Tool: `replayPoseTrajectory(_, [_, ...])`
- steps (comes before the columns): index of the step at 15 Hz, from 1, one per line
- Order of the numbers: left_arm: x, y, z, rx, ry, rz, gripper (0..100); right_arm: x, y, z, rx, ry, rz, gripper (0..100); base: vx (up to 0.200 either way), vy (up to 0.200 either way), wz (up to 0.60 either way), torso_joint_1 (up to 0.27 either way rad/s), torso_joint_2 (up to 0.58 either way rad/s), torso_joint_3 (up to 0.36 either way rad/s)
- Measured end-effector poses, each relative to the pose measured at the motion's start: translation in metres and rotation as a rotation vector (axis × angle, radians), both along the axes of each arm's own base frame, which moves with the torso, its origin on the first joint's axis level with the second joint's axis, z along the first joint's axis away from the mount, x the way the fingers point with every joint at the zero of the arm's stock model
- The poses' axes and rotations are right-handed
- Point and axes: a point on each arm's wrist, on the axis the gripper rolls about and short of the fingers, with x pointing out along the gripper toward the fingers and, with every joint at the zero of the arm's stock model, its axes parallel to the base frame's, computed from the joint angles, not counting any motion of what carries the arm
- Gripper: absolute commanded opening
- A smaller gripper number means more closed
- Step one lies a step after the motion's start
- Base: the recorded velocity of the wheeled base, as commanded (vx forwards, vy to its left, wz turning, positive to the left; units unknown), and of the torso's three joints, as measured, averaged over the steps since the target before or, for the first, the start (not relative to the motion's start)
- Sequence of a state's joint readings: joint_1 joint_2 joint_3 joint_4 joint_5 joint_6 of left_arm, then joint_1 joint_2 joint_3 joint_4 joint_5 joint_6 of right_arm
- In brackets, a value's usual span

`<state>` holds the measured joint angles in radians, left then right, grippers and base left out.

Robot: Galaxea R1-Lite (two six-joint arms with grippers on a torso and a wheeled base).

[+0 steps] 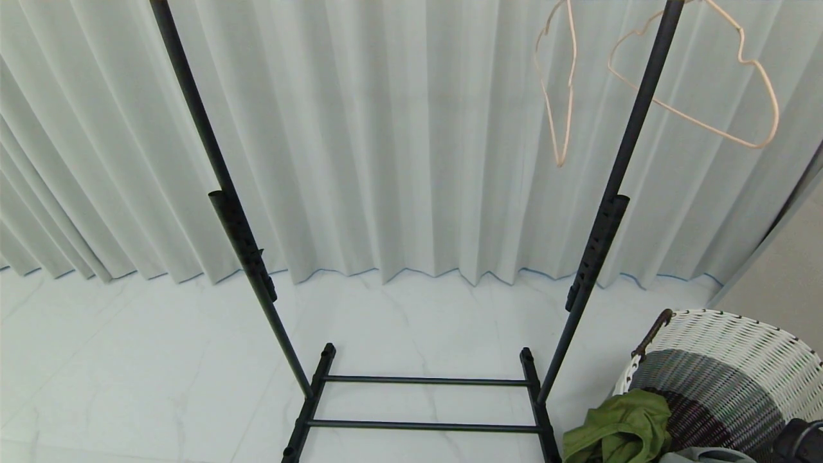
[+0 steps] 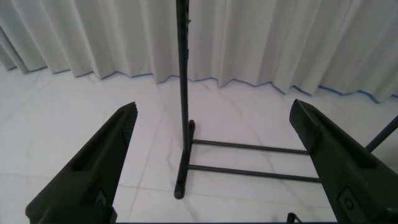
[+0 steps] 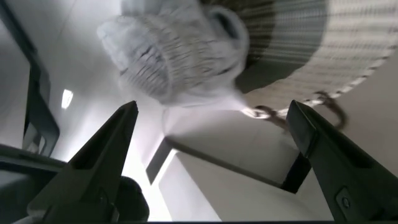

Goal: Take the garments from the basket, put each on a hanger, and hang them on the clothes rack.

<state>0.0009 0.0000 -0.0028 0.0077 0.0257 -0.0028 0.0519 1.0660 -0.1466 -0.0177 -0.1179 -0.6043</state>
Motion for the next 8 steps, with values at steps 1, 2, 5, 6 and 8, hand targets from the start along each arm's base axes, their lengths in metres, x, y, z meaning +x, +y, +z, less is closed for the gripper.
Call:
replayPoseTrajectory(1, [0.0,0.0,0.0,0.002,0.0,0.0,100,0.004,0.0,-0.006,-0.004,0.026,0.005,100,0.0,0.0,0.0,0.0,0.0,0.0])
replayPoseTrajectory(2, [0.0,0.0,0.0,0.003,0.0,0.001,100,0.008,0.001,-0.011,-0.006,0.042,0.007,100,0.0,0.0,0.0,0.0,0.0,0.0])
replayPoseTrajectory(5, [0.0,0.0,0.0,0.004,0.0,0.0,100,0.028,0.002,-0.023,-0.016,0.063,0.019,100,0.0,0.0,0.0,0.0,0.0,0.0])
replayPoseTrajectory(6, [0.0,0.0,0.0,0.004,0.0,0.0,100,0.036,0.002,-0.026,-0.023,0.064,0.022,100,0.0,0.0,0.0,0.0,0.0,0.0])
replayPoseTrajectory(8, [0.0,0.0,0.0,0.006,0.0,0.001,100,0.049,0.001,-0.033,-0.034,0.069,0.019,100,0.0,0.0,0.0,0.0,0.0,0.0])
